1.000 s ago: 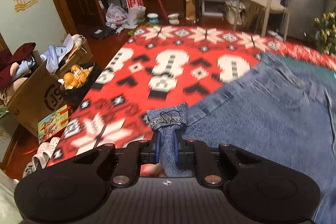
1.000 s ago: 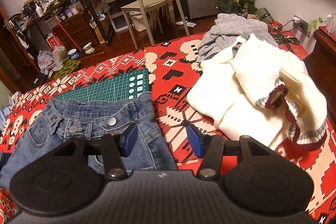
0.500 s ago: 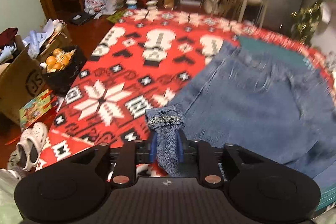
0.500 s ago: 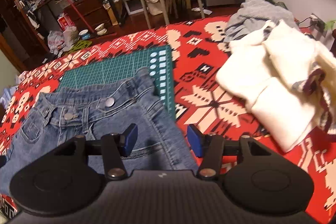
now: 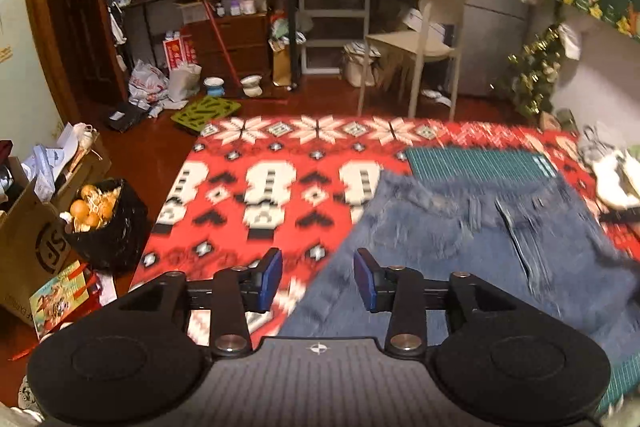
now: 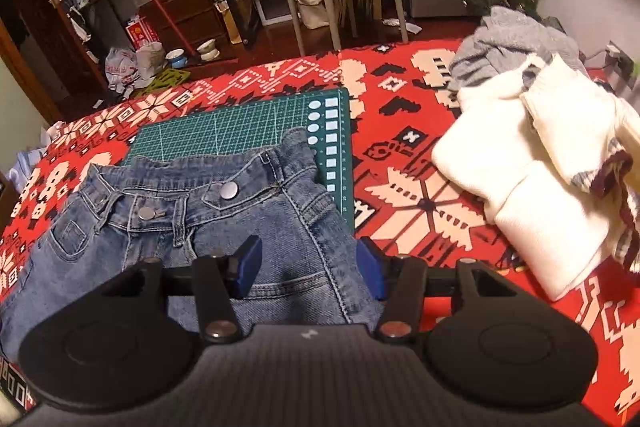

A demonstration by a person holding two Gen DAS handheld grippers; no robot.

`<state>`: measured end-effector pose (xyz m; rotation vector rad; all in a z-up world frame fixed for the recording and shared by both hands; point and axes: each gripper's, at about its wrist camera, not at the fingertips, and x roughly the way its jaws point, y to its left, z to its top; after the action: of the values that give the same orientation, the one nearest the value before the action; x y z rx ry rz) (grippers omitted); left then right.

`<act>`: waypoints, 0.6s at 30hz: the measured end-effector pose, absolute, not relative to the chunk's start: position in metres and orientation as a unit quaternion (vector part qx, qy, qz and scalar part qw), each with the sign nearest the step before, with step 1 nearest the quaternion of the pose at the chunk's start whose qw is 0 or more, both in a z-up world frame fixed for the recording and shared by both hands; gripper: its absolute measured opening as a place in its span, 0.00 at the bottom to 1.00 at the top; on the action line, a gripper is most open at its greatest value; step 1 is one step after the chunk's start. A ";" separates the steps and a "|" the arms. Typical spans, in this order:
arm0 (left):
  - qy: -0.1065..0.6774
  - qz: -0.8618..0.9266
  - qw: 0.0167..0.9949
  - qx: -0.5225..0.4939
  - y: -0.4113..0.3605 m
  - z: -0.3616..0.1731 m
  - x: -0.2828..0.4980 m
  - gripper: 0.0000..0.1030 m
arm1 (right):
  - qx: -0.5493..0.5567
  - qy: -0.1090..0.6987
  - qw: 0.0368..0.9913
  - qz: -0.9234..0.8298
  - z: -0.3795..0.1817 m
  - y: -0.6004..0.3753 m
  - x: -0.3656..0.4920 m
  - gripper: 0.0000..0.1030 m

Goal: Fold clothes

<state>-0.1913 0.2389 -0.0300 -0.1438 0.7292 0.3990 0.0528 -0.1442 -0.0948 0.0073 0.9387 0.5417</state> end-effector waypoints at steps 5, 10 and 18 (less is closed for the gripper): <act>0.373 0.183 0.908 -0.061 0.246 -0.059 -0.147 0.40 | 0.000 0.449 0.852 0.268 -0.094 -0.149 0.050 0.55; 0.401 0.145 0.903 -0.043 0.243 -0.087 -0.115 0.41 | -0.012 0.448 0.853 0.267 -0.097 -0.149 0.054 0.36; 0.430 0.125 0.893 -0.043 0.256 -0.109 -0.071 0.42 | -0.041 0.450 0.858 0.243 -0.118 -0.134 0.080 0.41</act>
<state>-0.0707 0.2559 -0.1086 -0.0893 0.8924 0.2588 0.0800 -0.1344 -0.1177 -0.0860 0.9445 0.5113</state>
